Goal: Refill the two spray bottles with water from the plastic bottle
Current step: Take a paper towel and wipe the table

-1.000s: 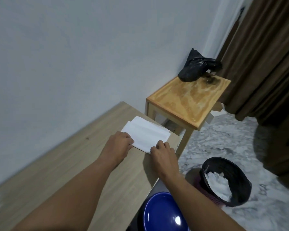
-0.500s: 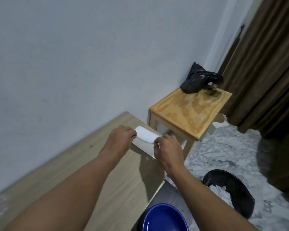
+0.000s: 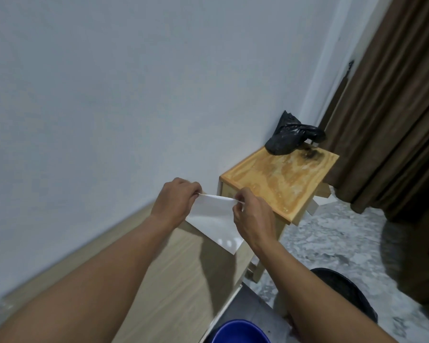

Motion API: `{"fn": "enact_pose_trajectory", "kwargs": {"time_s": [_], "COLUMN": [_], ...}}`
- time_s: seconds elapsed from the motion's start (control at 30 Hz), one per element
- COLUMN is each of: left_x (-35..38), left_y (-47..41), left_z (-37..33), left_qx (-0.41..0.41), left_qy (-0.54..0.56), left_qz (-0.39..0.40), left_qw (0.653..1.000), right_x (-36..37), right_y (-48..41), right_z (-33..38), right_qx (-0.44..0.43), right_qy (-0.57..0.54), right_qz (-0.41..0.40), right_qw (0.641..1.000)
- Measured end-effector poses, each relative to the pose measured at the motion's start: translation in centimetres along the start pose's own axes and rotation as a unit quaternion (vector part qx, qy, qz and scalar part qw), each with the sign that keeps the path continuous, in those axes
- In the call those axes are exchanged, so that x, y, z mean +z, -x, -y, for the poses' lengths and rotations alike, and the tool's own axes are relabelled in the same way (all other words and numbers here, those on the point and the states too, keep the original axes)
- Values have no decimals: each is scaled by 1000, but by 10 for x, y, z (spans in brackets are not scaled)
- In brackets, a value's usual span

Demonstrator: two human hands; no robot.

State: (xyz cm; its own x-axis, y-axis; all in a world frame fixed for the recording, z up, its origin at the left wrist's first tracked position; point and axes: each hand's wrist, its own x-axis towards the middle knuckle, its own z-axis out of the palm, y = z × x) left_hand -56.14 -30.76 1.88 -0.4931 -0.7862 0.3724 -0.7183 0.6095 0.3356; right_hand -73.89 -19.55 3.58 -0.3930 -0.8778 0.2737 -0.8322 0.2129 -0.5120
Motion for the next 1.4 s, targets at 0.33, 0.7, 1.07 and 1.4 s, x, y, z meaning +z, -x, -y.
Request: {"fn": "enact_pose_trajectory", "kwargs": {"time_s": [0.33,0.7,1.07,1.4], "left_x": [-58,-75,-34,-36], "left_y": [9,21,-10,-22], "left_z": [-5,-5,-18,-13], "left_qx": [-43,-133,-79,-67], "left_qy": [29,84,32,30], "left_qz": [-4,-27,-5,-53], "left_qw": [999,987,996,996], "right_x": [-28,-31,-13,-18], "right_y": [-6,-2,-22,-34], "right_z": [35,44,-10,2], "right_qx": [-43,-42,22,-4], "right_qy": [-20,-19,-51,-83], "right_qz": [-19,-34,-14,-41], "right_qw": [999,998,998,996]}}
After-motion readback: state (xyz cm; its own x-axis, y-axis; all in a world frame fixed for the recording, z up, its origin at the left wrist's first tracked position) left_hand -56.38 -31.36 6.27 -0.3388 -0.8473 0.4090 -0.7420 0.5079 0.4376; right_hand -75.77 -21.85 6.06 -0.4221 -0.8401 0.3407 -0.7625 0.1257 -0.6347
